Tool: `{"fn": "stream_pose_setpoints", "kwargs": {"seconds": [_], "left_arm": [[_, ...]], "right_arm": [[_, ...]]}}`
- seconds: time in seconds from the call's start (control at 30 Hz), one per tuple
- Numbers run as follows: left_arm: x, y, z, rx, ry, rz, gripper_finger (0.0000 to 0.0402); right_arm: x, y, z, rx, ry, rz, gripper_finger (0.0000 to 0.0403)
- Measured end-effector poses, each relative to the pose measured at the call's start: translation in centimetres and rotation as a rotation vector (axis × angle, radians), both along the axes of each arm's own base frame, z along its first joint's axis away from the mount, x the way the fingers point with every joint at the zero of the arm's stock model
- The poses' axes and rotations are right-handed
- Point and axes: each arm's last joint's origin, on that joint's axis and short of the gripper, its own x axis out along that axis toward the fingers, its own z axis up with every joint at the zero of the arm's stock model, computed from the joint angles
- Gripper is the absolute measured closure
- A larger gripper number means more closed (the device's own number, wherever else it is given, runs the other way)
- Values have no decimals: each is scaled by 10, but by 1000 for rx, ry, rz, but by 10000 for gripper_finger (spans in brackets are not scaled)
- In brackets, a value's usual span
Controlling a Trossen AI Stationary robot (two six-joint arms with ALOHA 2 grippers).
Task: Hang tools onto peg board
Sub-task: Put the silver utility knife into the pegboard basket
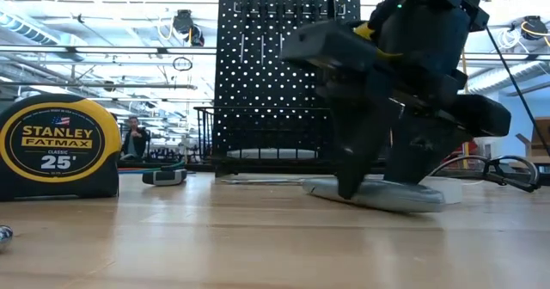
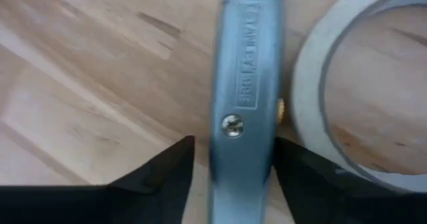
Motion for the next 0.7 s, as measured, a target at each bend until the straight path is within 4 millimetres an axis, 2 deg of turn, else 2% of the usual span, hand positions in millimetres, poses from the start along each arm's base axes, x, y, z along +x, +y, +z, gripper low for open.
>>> {"fn": "stream_pose_setpoints", "kwargs": {"seconds": [0.23, 0.43, 0.7], "left_arm": [[0, 0, 1, -4, -15, 0, 261], [1, 0, 3, -9, -31, 0, 261], [2, -2, 11, -37, -101, -61, 261]], "right_arm": [[2, 1, 6, -17, 27, 81, 274], [3, 2, 14, -39, 63, 147, 279], [22, 12, 47, -36, -41, 269, 280]]}}
